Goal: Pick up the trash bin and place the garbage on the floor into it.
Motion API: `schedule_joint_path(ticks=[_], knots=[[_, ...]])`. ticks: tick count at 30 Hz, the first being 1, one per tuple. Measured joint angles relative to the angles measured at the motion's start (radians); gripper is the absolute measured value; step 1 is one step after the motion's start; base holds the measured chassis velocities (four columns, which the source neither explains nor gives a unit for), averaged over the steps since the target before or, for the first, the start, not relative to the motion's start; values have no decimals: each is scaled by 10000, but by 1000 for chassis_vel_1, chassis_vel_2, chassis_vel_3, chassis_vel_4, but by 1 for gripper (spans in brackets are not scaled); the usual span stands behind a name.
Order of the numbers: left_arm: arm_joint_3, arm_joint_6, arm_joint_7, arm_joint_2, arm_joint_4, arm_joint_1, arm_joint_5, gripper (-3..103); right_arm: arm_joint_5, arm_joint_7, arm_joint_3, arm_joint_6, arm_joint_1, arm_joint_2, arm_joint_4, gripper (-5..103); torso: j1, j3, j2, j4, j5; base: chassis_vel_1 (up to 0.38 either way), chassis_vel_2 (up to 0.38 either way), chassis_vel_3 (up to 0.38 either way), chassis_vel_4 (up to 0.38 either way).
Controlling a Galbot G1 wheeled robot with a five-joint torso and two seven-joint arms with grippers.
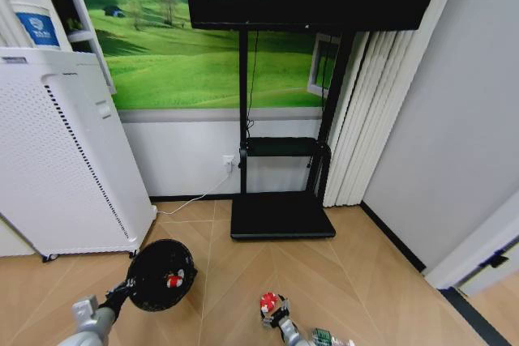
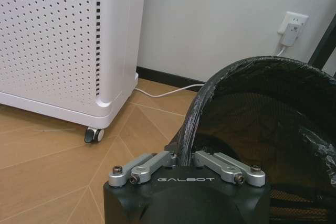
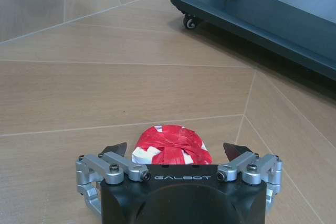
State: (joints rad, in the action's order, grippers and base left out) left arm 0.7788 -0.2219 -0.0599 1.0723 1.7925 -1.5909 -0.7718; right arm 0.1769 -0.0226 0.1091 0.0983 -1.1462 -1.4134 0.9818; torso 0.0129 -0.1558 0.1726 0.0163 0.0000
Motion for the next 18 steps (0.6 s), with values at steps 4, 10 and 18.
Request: schedule_joint_path(ticks=[4, 10, 18], knots=[[0, 6, 0, 9, 2, -18, -5, 2, 87, 13, -52, 18, 122, -132, -256, 100, 0, 0, 0, 0, 0, 0, 0, 0, 0], [0, 11, -1, 27, 3, -42, -35, 2, 82, 58, -112, -5, 227, -272, -507, 86, 0, 0, 0, -1, -1, 0, 0, 0, 0], [9, 23, -16, 25, -30, -12, -81, 2, 207, 107, -174, 75, 192, -256, -458, 59, 0, 0, 0, 0, 0, 0, 0, 0, 0]])
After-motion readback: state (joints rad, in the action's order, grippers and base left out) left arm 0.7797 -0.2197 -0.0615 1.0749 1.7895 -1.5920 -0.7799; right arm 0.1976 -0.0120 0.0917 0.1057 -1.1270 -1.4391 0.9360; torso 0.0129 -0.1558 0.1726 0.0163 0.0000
